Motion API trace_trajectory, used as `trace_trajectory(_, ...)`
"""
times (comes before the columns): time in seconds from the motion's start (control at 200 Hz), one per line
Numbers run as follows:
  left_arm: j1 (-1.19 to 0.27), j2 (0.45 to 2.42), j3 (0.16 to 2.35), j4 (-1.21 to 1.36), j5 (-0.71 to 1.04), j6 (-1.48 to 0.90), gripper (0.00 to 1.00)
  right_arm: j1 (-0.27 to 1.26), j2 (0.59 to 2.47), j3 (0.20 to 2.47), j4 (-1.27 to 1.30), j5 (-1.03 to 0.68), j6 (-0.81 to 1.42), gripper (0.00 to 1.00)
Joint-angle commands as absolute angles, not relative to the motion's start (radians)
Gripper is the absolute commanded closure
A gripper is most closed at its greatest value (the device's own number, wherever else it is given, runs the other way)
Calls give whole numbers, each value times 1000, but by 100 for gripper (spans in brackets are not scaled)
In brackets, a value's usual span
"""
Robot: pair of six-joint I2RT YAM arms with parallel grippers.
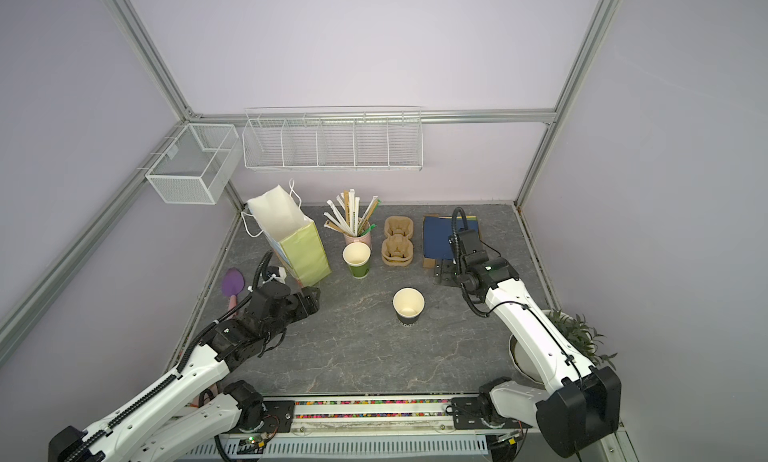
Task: Pack the takeout coffee
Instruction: 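Move the right gripper over the black lid beside the blue box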
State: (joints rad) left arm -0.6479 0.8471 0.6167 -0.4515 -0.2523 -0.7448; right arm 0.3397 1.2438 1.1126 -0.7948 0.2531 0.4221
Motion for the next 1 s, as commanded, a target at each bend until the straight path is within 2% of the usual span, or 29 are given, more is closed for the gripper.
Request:
trace_trajectory(0.0, -646, 859, 630, -435, -252, -705, 11, 293, 1288, 1104, -860, 378, 472, 11)
trace_trajectory(0.325, -646, 877, 606, -394, -236, -682, 11, 211, 1541, 1189, -892, 417, 533, 11)
trace_trajectory(0.555, -646, 849, 583, -390, -248, -675, 11, 156, 1673, 1202, -828, 344, 522, 11)
trace_trajectory(0.995, -646, 862, 569, -375, -249, -670, 11, 120, 1781, 1236, -727, 306, 481, 9)
